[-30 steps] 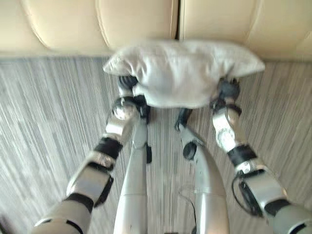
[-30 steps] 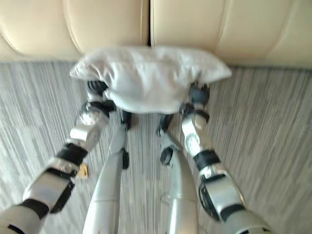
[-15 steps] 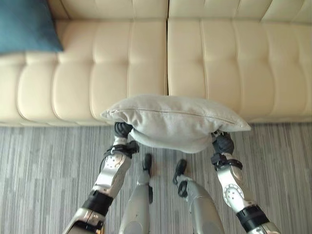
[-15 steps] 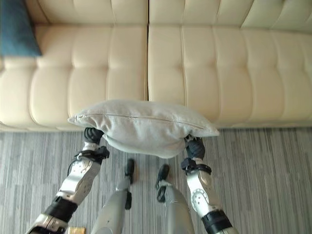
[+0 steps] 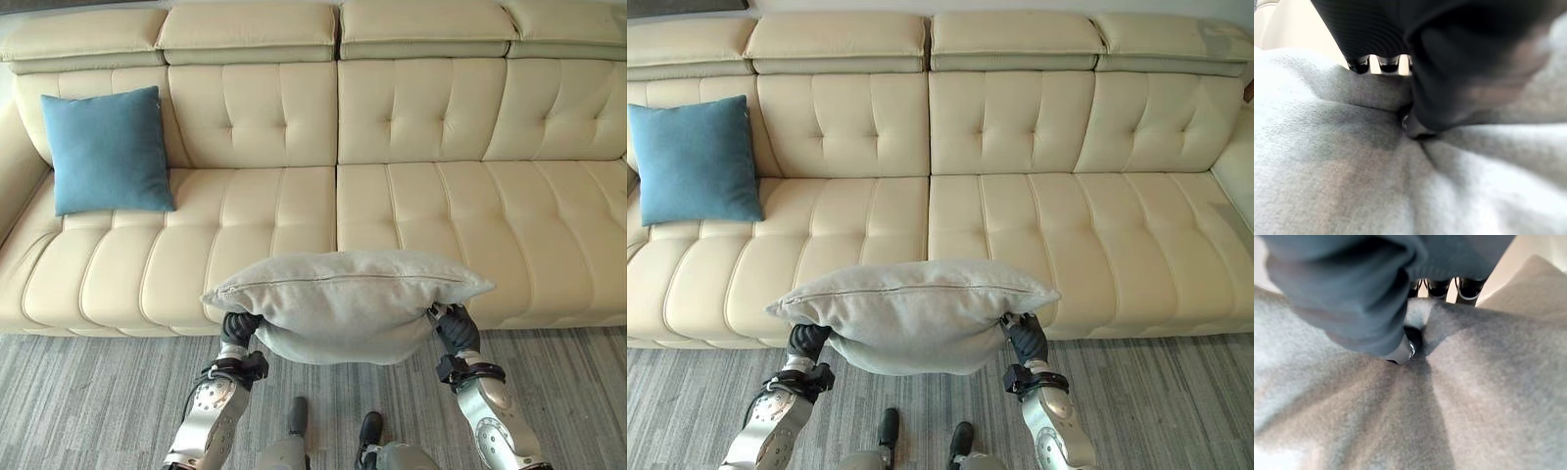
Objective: Pick up all the scattered cushions and arrange them neatly on the sofa.
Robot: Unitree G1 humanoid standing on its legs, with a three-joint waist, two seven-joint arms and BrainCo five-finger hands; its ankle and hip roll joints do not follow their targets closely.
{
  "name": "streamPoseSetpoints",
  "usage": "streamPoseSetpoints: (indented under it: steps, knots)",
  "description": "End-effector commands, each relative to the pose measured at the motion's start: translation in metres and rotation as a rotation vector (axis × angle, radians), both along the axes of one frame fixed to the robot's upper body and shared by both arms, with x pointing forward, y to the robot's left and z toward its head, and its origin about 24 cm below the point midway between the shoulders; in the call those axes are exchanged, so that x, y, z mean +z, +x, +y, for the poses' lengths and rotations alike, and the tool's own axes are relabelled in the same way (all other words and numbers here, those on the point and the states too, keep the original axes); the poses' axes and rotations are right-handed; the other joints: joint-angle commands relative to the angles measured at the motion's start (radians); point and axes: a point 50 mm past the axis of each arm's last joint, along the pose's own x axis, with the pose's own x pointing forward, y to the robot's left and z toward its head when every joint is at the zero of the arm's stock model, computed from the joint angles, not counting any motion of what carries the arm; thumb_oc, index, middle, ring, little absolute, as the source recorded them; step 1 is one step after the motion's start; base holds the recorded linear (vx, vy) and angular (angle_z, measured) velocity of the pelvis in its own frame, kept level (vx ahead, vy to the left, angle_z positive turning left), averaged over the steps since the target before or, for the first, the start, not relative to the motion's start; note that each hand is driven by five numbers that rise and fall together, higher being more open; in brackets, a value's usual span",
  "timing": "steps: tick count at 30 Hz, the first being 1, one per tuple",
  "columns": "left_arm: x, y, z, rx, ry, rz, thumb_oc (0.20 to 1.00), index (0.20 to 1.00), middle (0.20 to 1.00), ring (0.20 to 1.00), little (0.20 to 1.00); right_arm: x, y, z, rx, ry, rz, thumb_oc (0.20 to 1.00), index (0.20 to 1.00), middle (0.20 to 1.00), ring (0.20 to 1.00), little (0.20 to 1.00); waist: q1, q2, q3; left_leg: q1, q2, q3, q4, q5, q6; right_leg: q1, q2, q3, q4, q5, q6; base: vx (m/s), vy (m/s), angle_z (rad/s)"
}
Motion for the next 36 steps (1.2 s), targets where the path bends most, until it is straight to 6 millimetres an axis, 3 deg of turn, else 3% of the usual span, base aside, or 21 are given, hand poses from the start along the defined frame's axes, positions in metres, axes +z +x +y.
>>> streamPoseSetpoints:
  steps: [1, 4, 5, 8, 10, 11, 14, 15, 16, 17, 19, 20, 21, 25, 26, 27, 30, 33, 36]
  knots:
    - [0.047, 0.019, -0.007, -0.044, -0.019, -0.260, 0.200, 0.200, 0.200, 0.200, 0.200, 0.061, 0.021, 0.019, 0.099, -0.013, -0.309, 0.200, 0.200, 0.200, 0.200, 0.200, 0.016, -0.019, 0.009, -0.049, -0.001, -0.009, 0.138, -0.114, -0.036, 0.109, -0.024, 0.097, -0.049, -0.092, 0.087, 0.22, 0.047, -0.02]
    - [0.046, 0.018, -0.006, -0.036, -0.007, -0.249, 0.200, 0.200, 0.200, 0.200, 0.200, 0.066, 0.024, 0.021, 0.102, -0.027, -0.332, 0.200, 0.200, 0.200, 0.200, 0.200, 0.034, -0.024, -0.011, -0.077, 0.006, 0.018, 0.033, -0.118, -0.025, 0.132, -0.026, 0.103, -0.067, -0.104, 0.098, 0.28, 0.087, 0.09]
    - [0.048, 0.020, -0.005, -0.031, 0.013, -0.250, 0.200, 0.200, 0.200, 0.200, 0.200, 0.070, 0.027, 0.022, 0.093, -0.040, -0.345, 0.200, 0.200, 0.200, 0.200, 0.200, 0.053, -0.011, -0.020, -0.119, 0.024, 0.031, -0.101, -0.036, -0.035, 0.164, -0.009, 0.107, -0.085, -0.118, 0.104, 0.22, 0.083, -0.01]
    - [0.051, 0.024, -0.004, -0.019, 0.042, -0.259, 0.200, 0.200, 0.200, 0.200, 0.200, 0.074, 0.031, 0.021, 0.060, -0.049, -0.351, 0.200, 0.200, 0.200, 0.200, 0.200, 0.079, -0.015, -0.026, -0.180, 0.044, 0.076, -0.216, 0.020, -0.052, 0.216, -0.004, 0.118, -0.104, -0.139, 0.113, 0.36, 0.155, -0.02]
    - [0.054, 0.020, 0.001, -0.011, 0.047, -0.273, 0.200, 0.200, 0.200, 0.200, 0.200, 0.075, 0.028, 0.025, 0.087, -0.037, -0.360, 0.200, 0.200, 0.200, 0.200, 0.200, 0.087, -0.014, -0.047, -0.145, 0.046, 0.062, -0.238, 0.044, -0.040, 0.247, -0.006, 0.138, -0.107, -0.149, 0.129, 0.34, 0.173, -0.26]
    - [0.054, 0.020, 0.001, -0.011, 0.047, -0.273, 0.200, 0.200, 0.200, 0.200, 0.200, 0.075, 0.028, 0.025, 0.087, -0.037, -0.360, 0.200, 0.200, 0.200, 0.200, 0.200, 0.087, -0.014, -0.047, -0.144, 0.046, 0.062, -0.238, 0.044, -0.040, 0.248, -0.006, 0.138, -0.107, -0.149, 0.129, 0.55, 0.317, -0.47]
    - [0.054, 0.015, 0.014, 0.010, 0.108, -0.266, 0.200, 0.200, 0.200, 0.200, 0.200, 0.073, 0.024, 0.029, 0.111, -0.050, -0.359, 0.200, 0.200, 0.200, 0.200, 0.200, 0.093, -0.052, -0.065, -0.103, 0.006, 0.069, -0.189, 0.012, 0.004, 0.224, -0.070, 0.161, 0.033, -0.134, 0.163, 0.37, 0.222, -0.50]
    - [0.054, 0.015, 0.014, 0.010, 0.108, -0.266, 0.200, 0.200, 0.200, 0.200, 0.200, 0.073, 0.024, 0.029, 0.111, -0.050, -0.359, 0.200, 0.200, 0.200, 0.200, 0.200, 0.095, -0.050, -0.067, -0.105, 0.009, 0.069, -0.190, 0.014, 0.004, 0.221, -0.068, 0.163, 0.033, -0.132, 0.163, 0.28, 0.206, -0.32]
    - [0.058, 0.014, 0.021, 0.018, 0.135, -0.271, 0.200, 0.200, 0.200, 0.200, 0.200, 0.076, 0.024, 0.030, 0.116, -0.055, -0.370, 0.200, 0.200, 0.200, 0.200, 0.200, 0.092, -0.062, -0.057, -0.061, -0.010, 0.083, -0.195, -0.019, 0.033, 0.153, -0.089, 0.174, 0.188, -0.074, 0.184, 0.21, 0.201, -0.15]
    - [0.059, 0.014, 0.023, 0.020, 0.148, -0.274, 0.200, 0.200, 0.200, 0.200, 0.200, 0.078, 0.025, 0.029, 0.110, -0.060, -0.379, 0.200, 0.200, 0.200, 0.200, 0.200, 0.086, -0.061, -0.050, -0.041, -0.019, 0.089, -0.202, -0.031, 0.049, 0.110, -0.098, 0.178, 0.281, -0.017, 0.197, 0.21, 0.201, -0.03]
    - [0.059, 0.014, 0.023, 0.019, 0.153, -0.275, 0.200, 0.200, 0.200, 0.200, 0.200, 0.078, 0.025, 0.028, 0.103, -0.060, -0.379, 0.200, 0.200, 0.200, 0.200, 0.200, 0.082, -0.051, -0.051, -0.025, -0.017, 0.089, -0.210, -0.039, 0.057, 0.074, -0.097, 0.178, 0.340, 0.016, 0.200, 0.11, 0.140, 0.14]
    - [0.059, 0.016, 0.020, 0.005, 0.161, -0.278, 0.200, 0.200, 0.200, 0.200, 0.200, 0.077, 0.025, 0.026, 0.084, -0.065, -0.378, 0.200, 0.200, 0.200, 0.200, 0.200, 0.056, -0.029, -0.043, 0.028, -0.017, 0.076, -0.237, -0.055, 0.071, -0.005, -0.088, 0.189, 0.429, 0.058, 0.189, 0.21, 0.200, 0.13]
    - [0.059, 0.017, 0.019, -0.001, 0.160, -0.279, 0.200, 0.200, 0.200, 0.200, 0.200, 0.076, 0.025, 0.026, 0.079, -0.065, -0.375, 0.200, 0.200, 0.200, 0.200, 0.200, 0.044, -0.015, -0.038, 0.051, -0.015, 0.071, -0.249, -0.058, 0.073, -0.043, -0.079, 0.191, 0.436, 0.043, 0.177, 0.24, 0.174, 0.39]
    - [0.060, 0.020, 0.013, -0.027, 0.167, -0.286, 0.200, 0.200, 0.200, 0.200, 0.200, 0.079, 0.027, 0.025, 0.065, -0.050, -0.384, 0.200, 0.200, 0.200, 0.200, 0.200, 0.015, 0.008, -0.025, 0.107, -0.006, 0.067, -0.275, -0.073, 0.061, -0.095, -0.085, 0.160, 0.316, -0.020, 0.162, 0.18, -0.001, 0.25]
    - [0.058, 0.022, 0.012, -0.039, 0.201, -0.272, 0.200, 0.200, 0.200, 0.200, 0.200, 0.081, 0.029, 0.022, 0.044, -0.078, -0.399, 0.200, 0.200, 0.200, 0.200, 0.200, -0.006, 0.010, -0.017, 0.143, -0.008, 0.067, -0.287, -0.088, 0.056, -0.132, -0.077, 0.175, 0.170, -0.009, 0.169, 0.17, -0.074, 0.20]
    - [0.059, 0.022, 0.011, -0.042, 0.199, -0.280, 0.200, 0.200, 0.200, 0.200, 0.200, 0.080, 0.028, 0.021, 0.033, -0.080, -0.387, 0.200, 0.200, 0.200, 0.200, 0.200, -0.010, 0.008, -0.015, 0.146, -0.006, 0.062, -0.281, -0.091, 0.054, -0.115, -0.081, 0.188, 0.141, -0.001, 0.188, 0.19, -0.064, 0.13]
    - [0.061, 0.024, 0.006, -0.057, 0.177, -0.300, 0.200, 0.200, 0.200, 0.200, 0.200, 0.078, 0.026, 0.023, 0.048, -0.051, -0.379, 0.200, 0.200, 0.200, 0.200, 0.200, -0.013, -0.002, -0.011, 0.171, -0.014, 0.064, -0.278, -0.102, 0.052, -0.105, -0.076, 0.202, 0.106, 0.023, 0.192, 0.10, -0.052, 0.15]
    - [0.057, 0.020, 0.004, -0.080, 0.160, -0.283, 0.200, 0.200, 0.200, 0.200, 0.200, 0.069, 0.022, 0.022, 0.056, -0.027, -0.338, 0.200, 0.200, 0.200, 0.200, 0.200, -0.012, -0.015, -0.061, 0.209, -0.014, 0.073, -0.311, -0.113, 0.041, -0.009, -0.086, 0.171, -0.023, 0.038, 0.192, 0.17, -0.082, -0.02]
    - [0.054, 0.017, 0.004, -0.080, 0.156, -0.265, 0.200, 0.200, 0.200, 0.200, 0.200, 0.067, 0.020, 0.022, 0.060, -0.027, -0.326, 0.200, 0.200, 0.200, 0.200, 0.200, -0.011, -0.014, -0.069, 0.219, -0.013, 0.072, -0.316, -0.116, 0.039, 0.010, -0.085, 0.169, -0.036, 0.035, 0.190, 0.07, -0.027, -0.16]
